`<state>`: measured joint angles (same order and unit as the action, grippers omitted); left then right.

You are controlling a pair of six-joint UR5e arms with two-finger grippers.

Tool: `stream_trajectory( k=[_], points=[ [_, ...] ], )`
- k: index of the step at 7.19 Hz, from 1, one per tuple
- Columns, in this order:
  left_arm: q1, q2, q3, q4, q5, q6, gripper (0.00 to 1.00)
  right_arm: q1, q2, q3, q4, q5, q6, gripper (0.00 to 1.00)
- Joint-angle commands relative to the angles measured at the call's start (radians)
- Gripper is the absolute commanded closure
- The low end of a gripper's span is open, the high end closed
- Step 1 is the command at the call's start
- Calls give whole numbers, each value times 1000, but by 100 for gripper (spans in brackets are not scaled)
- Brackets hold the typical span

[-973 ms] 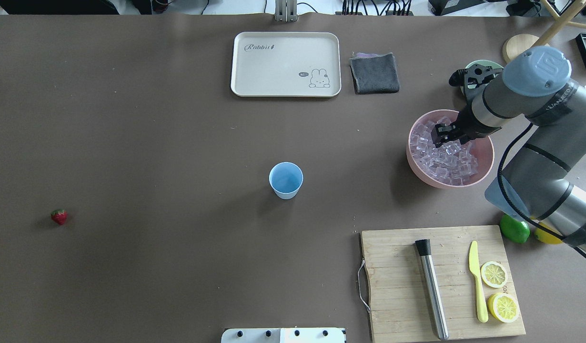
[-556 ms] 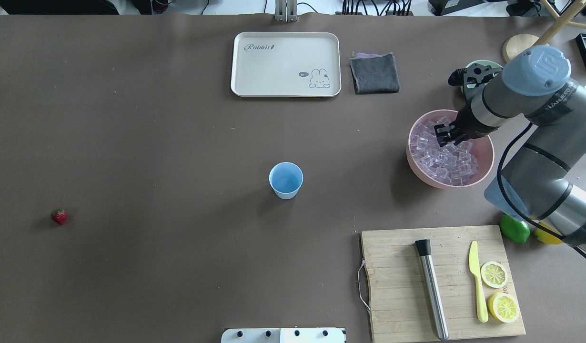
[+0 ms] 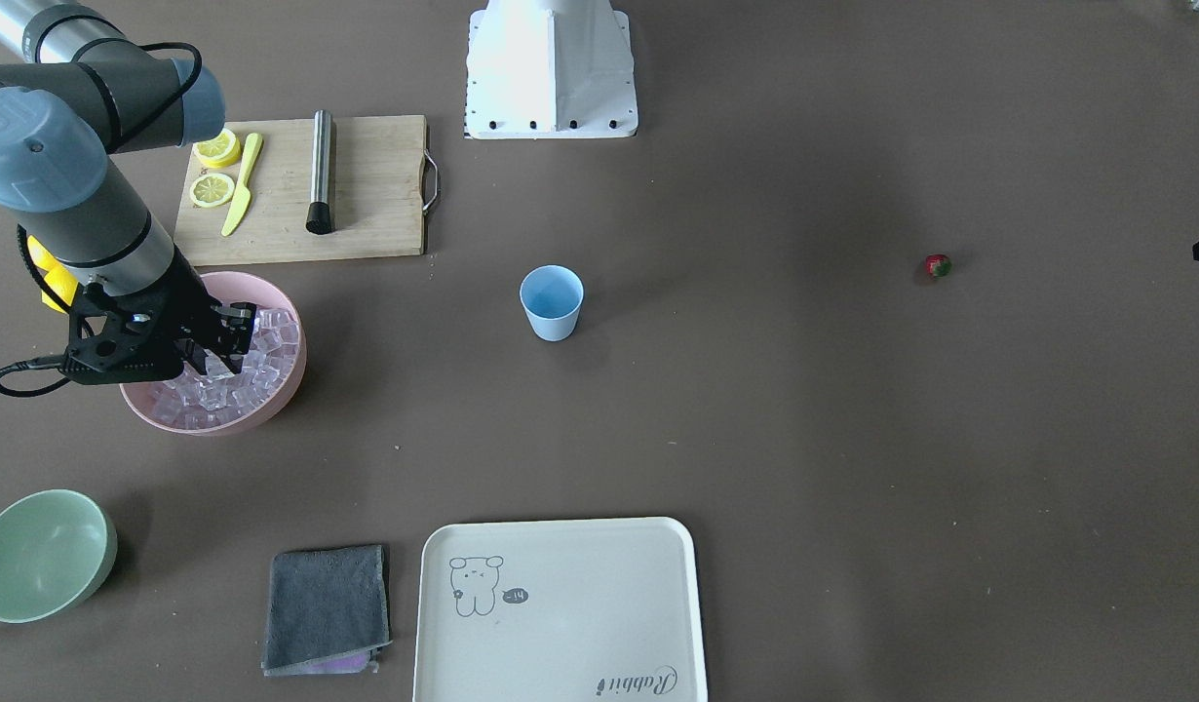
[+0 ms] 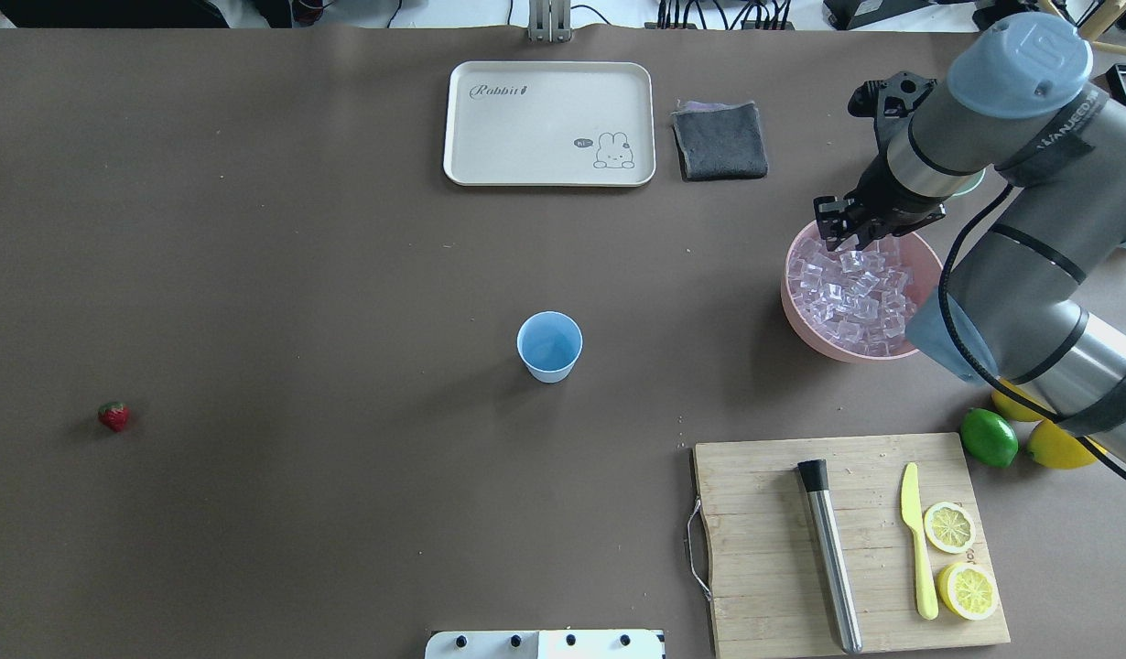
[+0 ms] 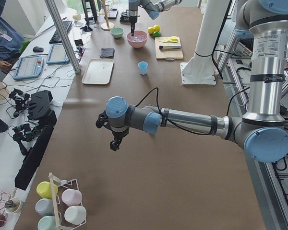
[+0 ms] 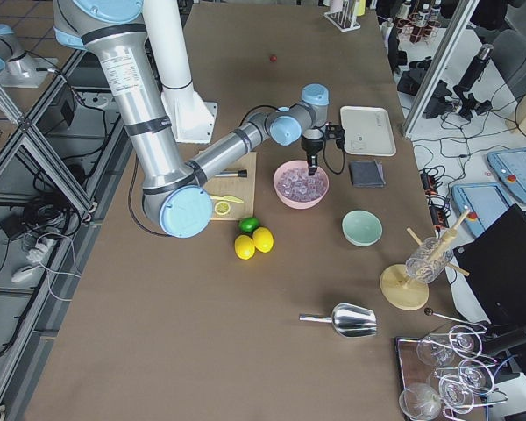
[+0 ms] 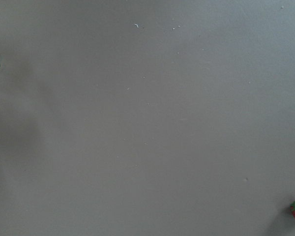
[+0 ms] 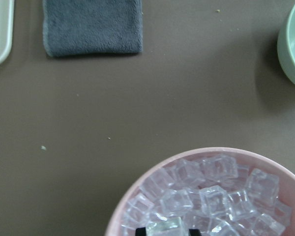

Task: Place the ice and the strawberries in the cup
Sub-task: 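Carry the ice cube with the right gripper over the light-blue cup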

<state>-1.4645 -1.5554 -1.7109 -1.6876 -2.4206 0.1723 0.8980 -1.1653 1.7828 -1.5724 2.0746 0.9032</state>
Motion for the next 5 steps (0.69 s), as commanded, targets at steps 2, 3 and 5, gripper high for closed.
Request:
stream_trajectory(
  k=[2,3,5],
  points=[
    [1,0,0,0,0,-2,2,-110,171,23,-26,-116,479,100],
    [1,0,-1,2,-2,-2,2,-196,215,21,-32,-214,578,100],
    [10,-2,-1,0,0,-4,2,-354,318,4,-87,-316,640,100]
  ],
)
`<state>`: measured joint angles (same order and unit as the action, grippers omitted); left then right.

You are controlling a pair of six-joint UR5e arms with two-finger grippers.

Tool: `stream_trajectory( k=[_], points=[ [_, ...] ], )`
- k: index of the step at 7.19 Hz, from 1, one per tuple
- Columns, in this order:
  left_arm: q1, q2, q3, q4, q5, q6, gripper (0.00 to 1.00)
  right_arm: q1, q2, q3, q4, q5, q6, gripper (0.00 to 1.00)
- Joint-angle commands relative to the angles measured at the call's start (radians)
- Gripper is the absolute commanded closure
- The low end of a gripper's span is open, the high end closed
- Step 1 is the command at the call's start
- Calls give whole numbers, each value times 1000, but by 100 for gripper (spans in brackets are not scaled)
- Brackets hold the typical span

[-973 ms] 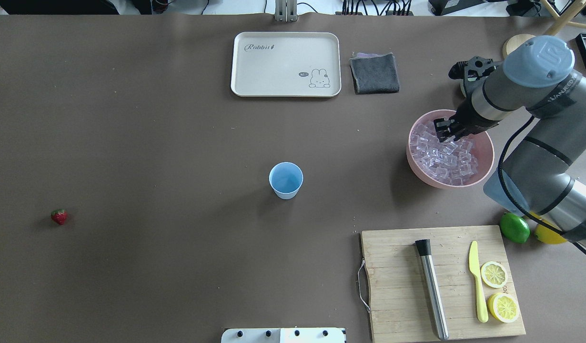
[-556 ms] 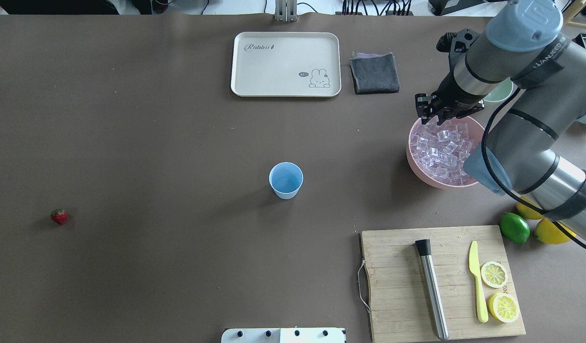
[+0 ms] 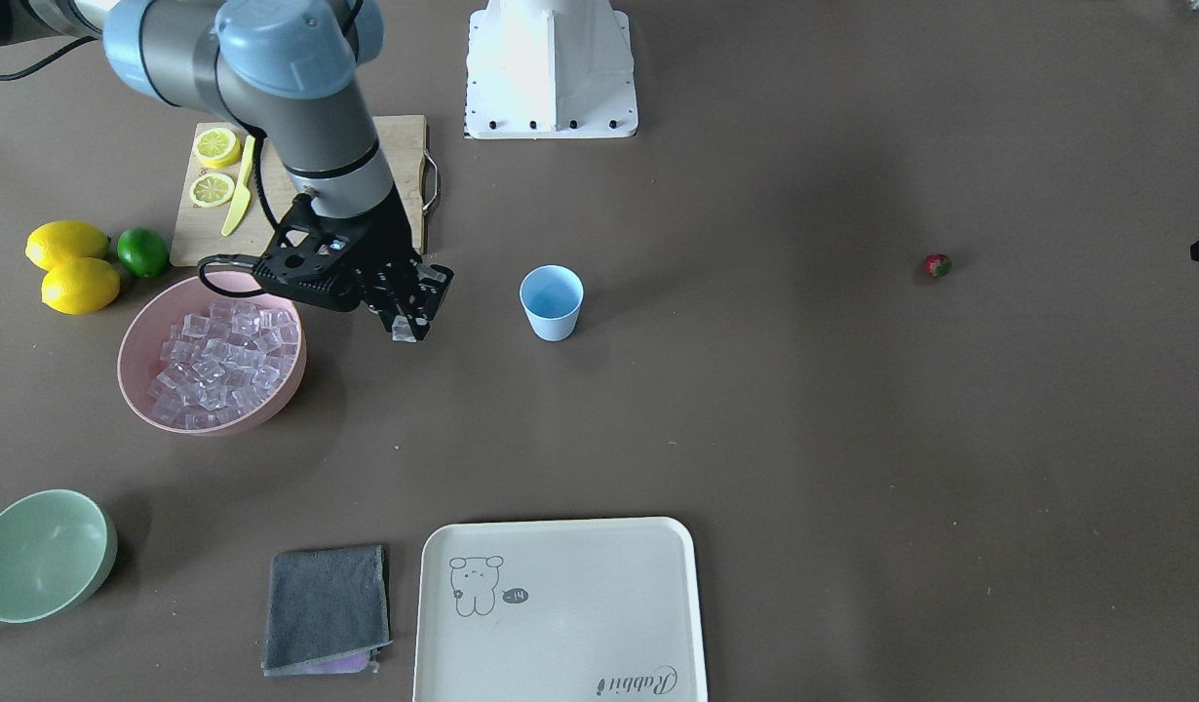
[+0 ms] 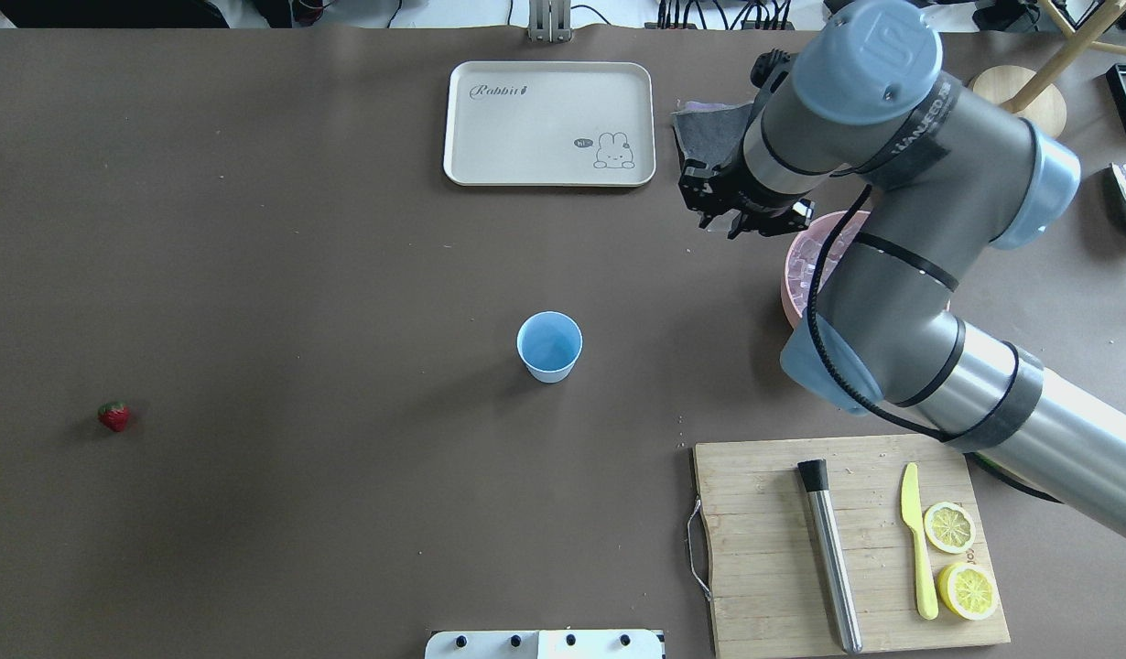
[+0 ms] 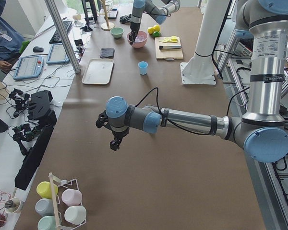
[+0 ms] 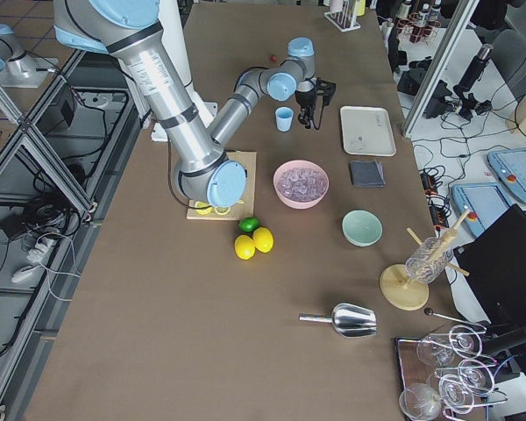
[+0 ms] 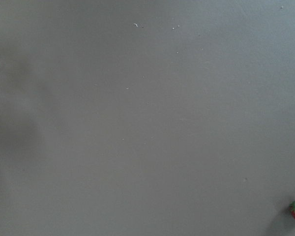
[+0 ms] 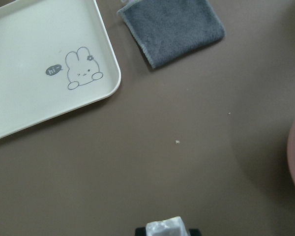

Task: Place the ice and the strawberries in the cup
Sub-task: 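Carry the ice cube with the right gripper over the light-blue cup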

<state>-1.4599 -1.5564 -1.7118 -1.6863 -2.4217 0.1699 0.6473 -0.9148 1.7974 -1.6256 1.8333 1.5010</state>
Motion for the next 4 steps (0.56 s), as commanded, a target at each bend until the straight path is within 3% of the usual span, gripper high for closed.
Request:
stream_trajectory(
  k=[1,4],
  points=[
    [10,-1,0,-1,0,-1,2,-182,114,-38,-36,-135,32,100],
    [12,-1,1,0,0,-1,2,-215,156,-107,-34,-177,25,100]
  ],
)
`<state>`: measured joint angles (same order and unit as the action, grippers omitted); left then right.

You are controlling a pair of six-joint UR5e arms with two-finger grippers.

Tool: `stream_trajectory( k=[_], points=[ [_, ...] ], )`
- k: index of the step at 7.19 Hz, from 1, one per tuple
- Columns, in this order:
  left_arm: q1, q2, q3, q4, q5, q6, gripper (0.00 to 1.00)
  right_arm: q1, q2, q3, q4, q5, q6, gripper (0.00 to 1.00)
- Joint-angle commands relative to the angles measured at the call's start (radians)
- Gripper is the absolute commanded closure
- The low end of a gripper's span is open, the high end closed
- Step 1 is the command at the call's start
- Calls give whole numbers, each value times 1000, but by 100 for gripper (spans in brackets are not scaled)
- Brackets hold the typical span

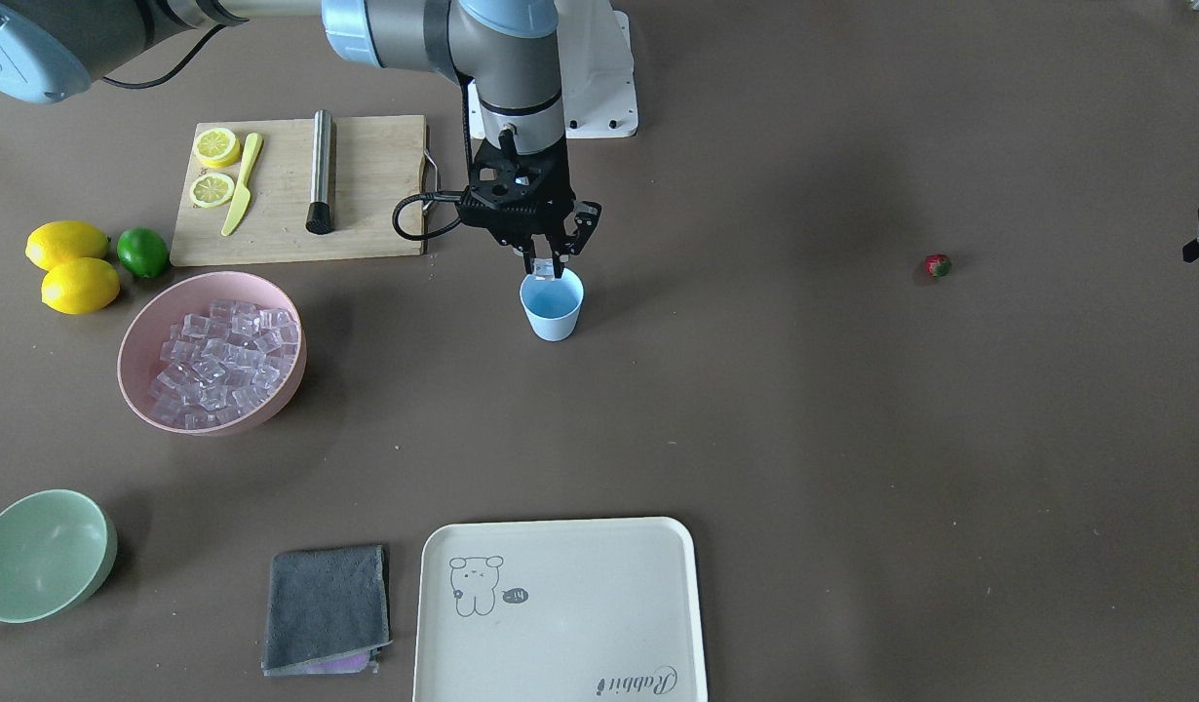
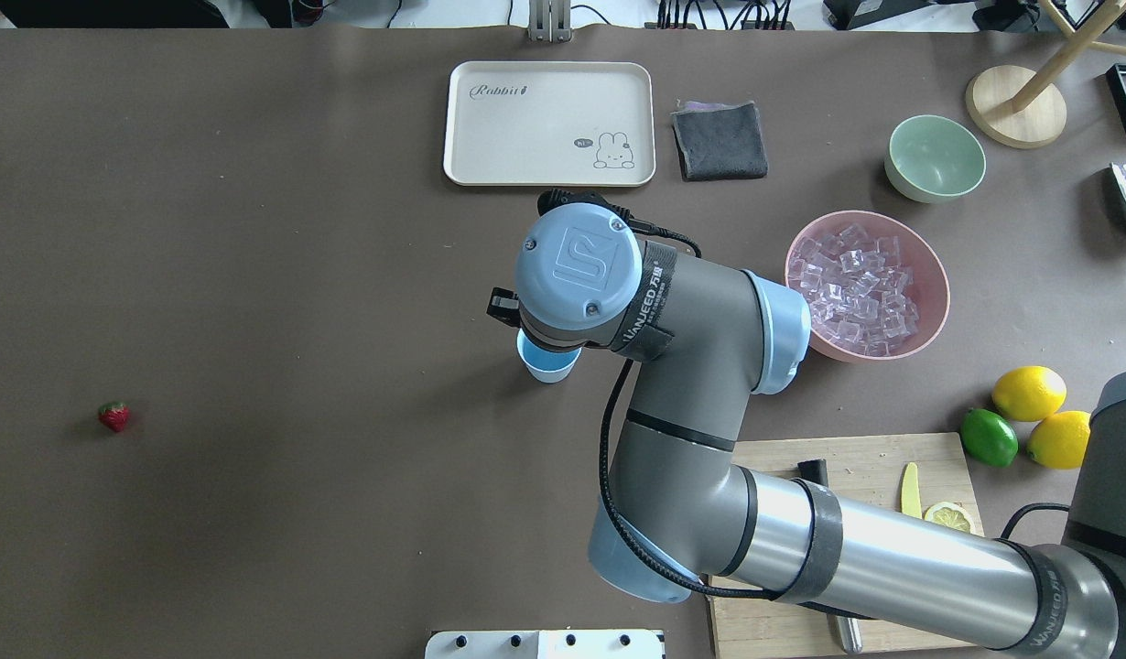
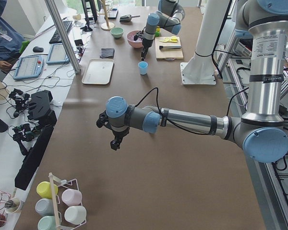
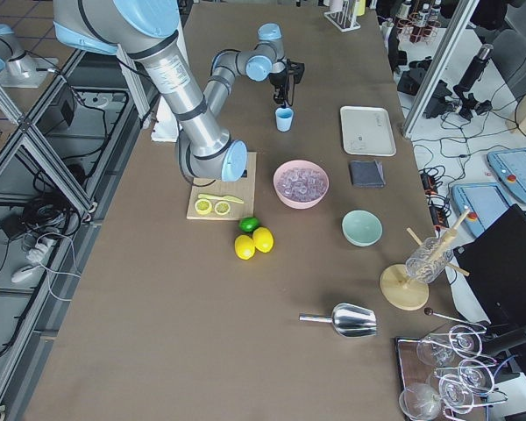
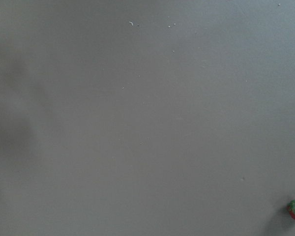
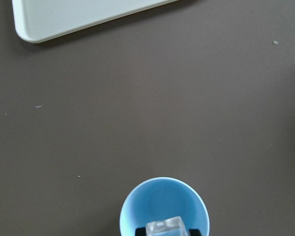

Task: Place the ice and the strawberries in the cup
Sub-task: 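Carry the ice cube with the right gripper over the light-blue cup, then open the right gripper to drop the ice cube into the cup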

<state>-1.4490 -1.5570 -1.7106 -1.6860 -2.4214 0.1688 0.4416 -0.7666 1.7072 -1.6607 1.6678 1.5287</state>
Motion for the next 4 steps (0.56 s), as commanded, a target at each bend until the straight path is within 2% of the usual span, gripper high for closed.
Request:
stream_trajectory(
  k=[1,2,3,4],
  points=[
    [2,0,2,0,-1,0,2,-9,6,-18,2,-11,-12,100],
    [5,0,2,0,-1,0,2,-4,3,-18,7,-26,-36,100],
    [5,2,2,0,-1,1,2,2,3,-20,10,-28,-36,38],
    [5,2,2,-1,-1,2,2,-1,3,-20,4,-31,-27,0]
  ],
)
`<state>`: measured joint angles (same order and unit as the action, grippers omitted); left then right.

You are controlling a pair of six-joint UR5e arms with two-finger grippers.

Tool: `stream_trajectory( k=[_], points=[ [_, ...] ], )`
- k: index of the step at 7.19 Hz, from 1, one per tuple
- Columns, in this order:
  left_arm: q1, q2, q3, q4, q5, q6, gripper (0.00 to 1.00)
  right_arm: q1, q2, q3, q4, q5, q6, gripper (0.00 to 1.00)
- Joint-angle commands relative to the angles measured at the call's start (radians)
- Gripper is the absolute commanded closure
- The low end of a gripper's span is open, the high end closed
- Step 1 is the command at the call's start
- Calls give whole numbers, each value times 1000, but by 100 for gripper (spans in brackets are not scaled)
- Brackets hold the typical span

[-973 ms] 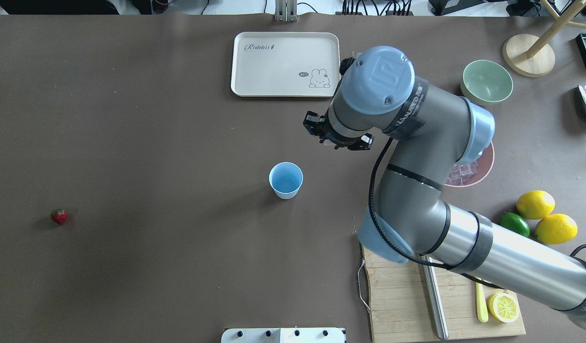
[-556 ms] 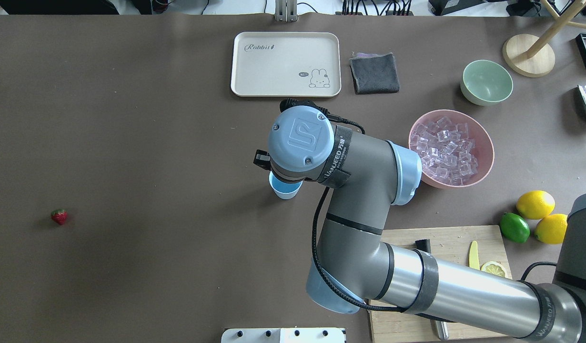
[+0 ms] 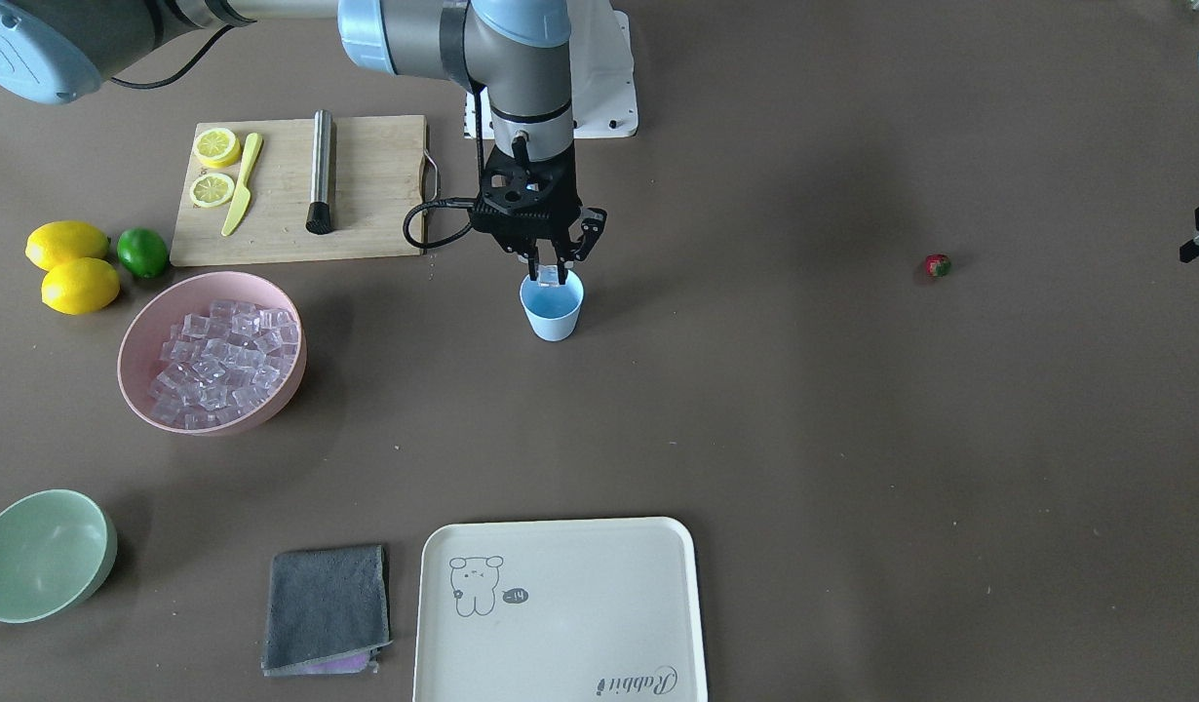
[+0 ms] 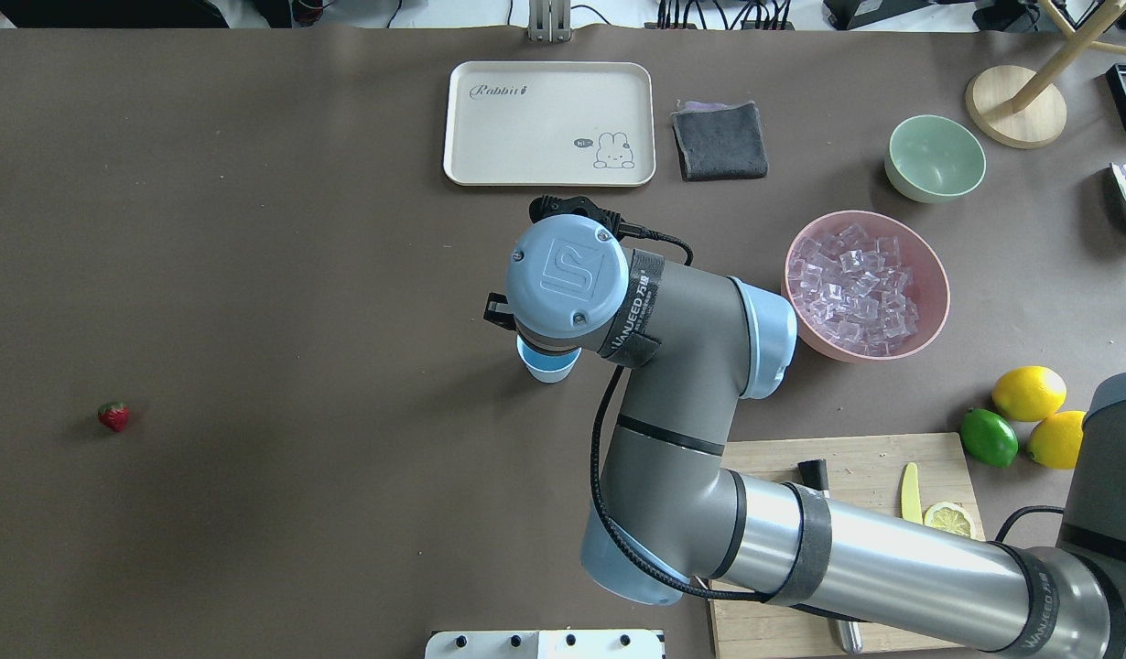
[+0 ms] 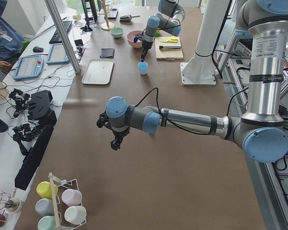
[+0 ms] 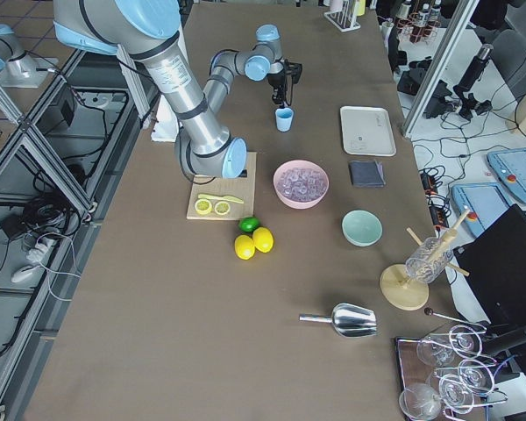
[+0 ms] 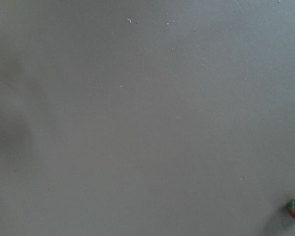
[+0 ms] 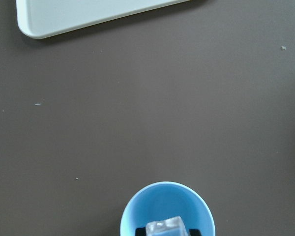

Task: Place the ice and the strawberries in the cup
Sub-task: 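Open the right gripper to drop the ice cube into the cup, then move the right gripper back over the pink ice bowl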

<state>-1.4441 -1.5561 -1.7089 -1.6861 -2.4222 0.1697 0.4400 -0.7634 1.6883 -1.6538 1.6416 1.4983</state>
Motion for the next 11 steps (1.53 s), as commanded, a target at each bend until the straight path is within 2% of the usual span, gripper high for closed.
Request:
stream_trajectory(
  k=[1,2,3,4,5,7,9,10,11],
  points=[
    [1,1,0,-1,0,1,2,0,-1,1,-6,4,5,0],
    [1,1,0,-1,0,1,2,2,-7,4,-9,18,3,0],
    [1,1,0,-1,0,1,2,15,-16,20,-120,59,-15,0],
    [1,1,0,-1,0,1,2,48,-33,48,-165,66,-117,0],
    [1,1,2,0,2,1,2,110,-113,89,-156,120,-216,0],
    [1,1,8,0,2,2,2,263,-262,123,-77,205,-481,0],
    [1,1,9,2,2,1,2,421,-452,120,134,358,-696,0],
    [1,1,9,-1,2,1,2,465,-530,113,208,384,-783,0],
    [1,1,6,-1,2,1,2,470,-562,110,238,394,-796,0]
  ],
)
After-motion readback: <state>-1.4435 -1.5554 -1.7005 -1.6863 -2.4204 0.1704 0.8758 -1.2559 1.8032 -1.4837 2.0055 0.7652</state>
